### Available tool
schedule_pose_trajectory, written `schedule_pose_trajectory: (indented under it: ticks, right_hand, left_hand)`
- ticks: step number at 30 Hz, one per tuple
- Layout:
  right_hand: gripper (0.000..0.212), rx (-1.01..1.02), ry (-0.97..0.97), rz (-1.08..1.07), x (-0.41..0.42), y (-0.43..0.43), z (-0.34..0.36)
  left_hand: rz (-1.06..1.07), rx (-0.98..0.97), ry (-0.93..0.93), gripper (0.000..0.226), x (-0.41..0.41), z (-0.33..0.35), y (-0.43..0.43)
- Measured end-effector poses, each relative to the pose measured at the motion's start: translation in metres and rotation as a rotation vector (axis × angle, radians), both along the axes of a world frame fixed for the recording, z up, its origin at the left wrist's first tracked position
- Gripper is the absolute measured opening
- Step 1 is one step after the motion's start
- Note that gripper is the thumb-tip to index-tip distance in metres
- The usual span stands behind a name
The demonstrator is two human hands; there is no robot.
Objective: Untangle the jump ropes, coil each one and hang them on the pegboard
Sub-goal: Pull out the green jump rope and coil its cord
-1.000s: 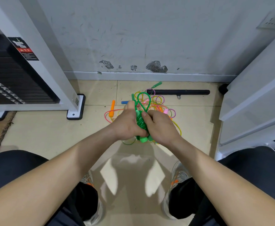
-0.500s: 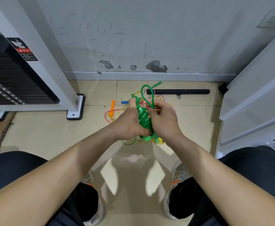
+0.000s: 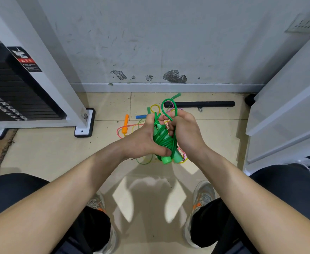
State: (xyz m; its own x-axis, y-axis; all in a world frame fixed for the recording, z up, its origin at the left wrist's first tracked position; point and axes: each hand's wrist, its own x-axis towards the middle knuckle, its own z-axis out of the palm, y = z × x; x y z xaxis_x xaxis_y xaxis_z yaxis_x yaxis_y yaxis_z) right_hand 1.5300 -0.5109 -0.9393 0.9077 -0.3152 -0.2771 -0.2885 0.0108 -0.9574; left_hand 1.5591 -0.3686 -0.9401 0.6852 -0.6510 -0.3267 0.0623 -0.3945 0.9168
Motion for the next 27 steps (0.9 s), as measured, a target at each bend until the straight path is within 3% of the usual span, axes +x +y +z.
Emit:
schedule_pose_trajectory:
  ticks: [2, 5, 10, 19, 27]
  right_hand:
    - [0.022, -0.003, -0.006, -0.061, 0.0016, 0.0025, -0.0051]
    - [0.034, -0.142, -0.009, -0.058, 0.0016, 0.0029, -0.0080]
    - [0.037, -0.339, -0.046, 0.045, -0.0030, 0.0016, -0.0022]
    - [0.035, -0.495, -0.120, 0.041, -0.0041, 0.0078, -0.0011]
    - [0.053, -0.560, -0.077, 0.023, -0.0018, 0.0069, -0.0072]
  left_hand:
    - [-0.001, -0.047, 0.019, 0.071, -0.0045, -0.0001, -0.0024]
    - [0.075, -0.146, 0.092, 0.067, -0.0097, -0.0009, -0.0074]
    - [0.366, -0.337, 0.364, 0.023, -0.0069, 0.0012, -0.0104]
    - [0.469, -0.498, 0.420, 0.027, -0.0039, -0.0022, -0.0065]
    - [0.557, -0.587, 0.431, 0.025, -0.0040, -0.0057, -0.0092]
